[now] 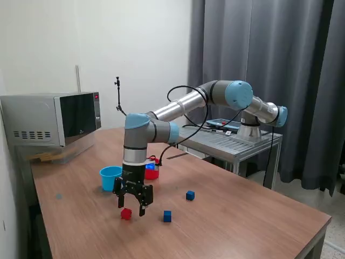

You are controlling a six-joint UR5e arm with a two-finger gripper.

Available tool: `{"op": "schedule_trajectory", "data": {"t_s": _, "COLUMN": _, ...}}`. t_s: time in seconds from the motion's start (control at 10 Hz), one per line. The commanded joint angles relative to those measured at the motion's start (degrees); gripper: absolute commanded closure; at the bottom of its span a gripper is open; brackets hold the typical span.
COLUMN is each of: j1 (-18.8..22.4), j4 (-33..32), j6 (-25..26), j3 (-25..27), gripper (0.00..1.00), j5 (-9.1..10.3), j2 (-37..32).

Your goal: Place red objects in the red bin, and blue objects in the blue bin.

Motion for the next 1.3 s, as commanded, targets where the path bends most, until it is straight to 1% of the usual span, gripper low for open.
{"op": "schedule_trajectory", "data": {"t_s": 0.0, "j1": 0.0, "j4": 0.0, "j6": 0.1, "j3": -0.2, "gripper": 0.00, "j5": -0.84, "j2": 0.0}}
{"op": "schedule_trajectory", "data": {"t_s": 0.1, "j1": 0.0, "j4": 0.0, "j6": 0.2, "j3": -0.2, "gripper": 0.00, "j5": -1.28, "j2": 0.0}}
{"op": "schedule_trajectory", "data": {"t_s": 0.2, "j1": 0.0, "j4": 0.0, "j6": 0.4, "j3": -0.1, "gripper": 0.00, "j5": -1.28, "j2": 0.0}}
{"op": "schedule_trajectory", "data": {"t_s": 0.5, "j1": 0.0, "j4": 0.0, "j6": 0.7, "j3": 0.4, "gripper": 0.00, "j5": -0.76, "j2": 0.1}}
{"op": "schedule_trajectory", "data": {"t_s": 0.9, "j1": 0.0, "j4": 0.0, "j6": 0.7, "j3": 0.5, "gripper": 0.00, "j5": -0.58, "j2": 0.4}}
{"op": "schedule_trajectory", "data": {"t_s": 1.2, "j1": 0.0, "j4": 0.0, "j6": 0.7, "j3": -0.4, "gripper": 0.00, "j5": -0.49, "j2": 0.9}}
